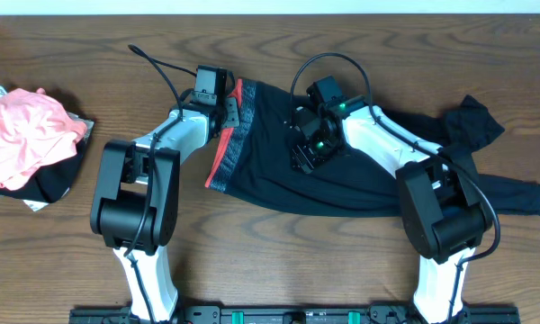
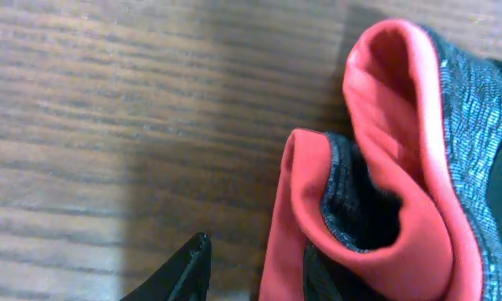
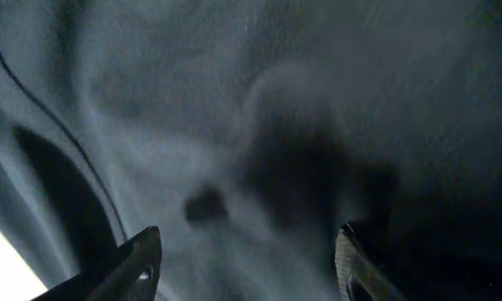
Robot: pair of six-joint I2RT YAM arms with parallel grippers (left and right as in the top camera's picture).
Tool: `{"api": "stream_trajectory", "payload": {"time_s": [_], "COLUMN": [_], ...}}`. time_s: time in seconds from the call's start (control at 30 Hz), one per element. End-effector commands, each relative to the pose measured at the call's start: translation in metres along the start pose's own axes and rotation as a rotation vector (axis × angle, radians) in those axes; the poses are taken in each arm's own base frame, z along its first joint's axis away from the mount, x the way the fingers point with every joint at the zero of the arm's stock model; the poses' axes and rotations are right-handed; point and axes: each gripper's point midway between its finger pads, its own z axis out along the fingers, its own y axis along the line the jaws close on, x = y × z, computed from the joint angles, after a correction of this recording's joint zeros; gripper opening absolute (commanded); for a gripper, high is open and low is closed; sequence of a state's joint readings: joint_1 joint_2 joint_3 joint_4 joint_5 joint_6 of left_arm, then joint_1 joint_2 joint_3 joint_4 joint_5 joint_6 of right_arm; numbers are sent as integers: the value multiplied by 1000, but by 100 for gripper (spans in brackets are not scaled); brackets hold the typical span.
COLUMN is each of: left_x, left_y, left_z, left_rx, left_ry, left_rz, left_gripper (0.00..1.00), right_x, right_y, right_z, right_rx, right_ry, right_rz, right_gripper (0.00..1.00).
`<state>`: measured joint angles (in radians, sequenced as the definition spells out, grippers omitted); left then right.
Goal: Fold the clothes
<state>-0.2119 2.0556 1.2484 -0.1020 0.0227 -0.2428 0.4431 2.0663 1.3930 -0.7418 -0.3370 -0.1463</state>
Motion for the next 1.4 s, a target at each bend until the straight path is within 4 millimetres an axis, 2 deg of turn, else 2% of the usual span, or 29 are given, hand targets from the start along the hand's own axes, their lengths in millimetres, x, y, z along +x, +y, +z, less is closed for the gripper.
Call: {"api": "stream_trajectory", "payload": {"time_s": [0.0,0.13,0.37,0.53,0.57,0.7,0.8,1.03,1.1,1.27,1.37], "left_x": [-6,-21,-48,-50,-50,-43,-43,-69,-72,-72,-72], "left_y": [1,-15,-23,-8,-2,10,4,14,7,-31,-39], "left_z": [3,2,-3,3,5,9,3,-21,-23,-33,-37], "left_rx": [2,90,124,43,16,-5,93,131,169,366,423], "left_ry": [-25,-82,-194,-217,-218,-182,-154,-216,-227,-238,-243], "left_rz": [-11,-10,-10,-20,-24,-38,-44,-66,-25,113,137], "left_gripper": [37,38,41,42,45,45,45,45,45,45,51], "right_x": [15,20,34,40,41,40,40,41,40,38,39], "right_y": [4,11,31,43,44,41,36,20,18,17,17], "right_z": [12,15,23,27,27,26,25,20,19,19,19], "right_rx": [-17,-22,-35,-40,-40,-35,-31,-26,-25,-24,-24], "right_ry": [61,82,140,169,172,169,166,160,157,149,151], "right_rz": [26,14,-21,-42,-43,-36,-22,22,29,28,29], "right_gripper": [64,64,64,63,63,63,63,62,63,63,63]}}
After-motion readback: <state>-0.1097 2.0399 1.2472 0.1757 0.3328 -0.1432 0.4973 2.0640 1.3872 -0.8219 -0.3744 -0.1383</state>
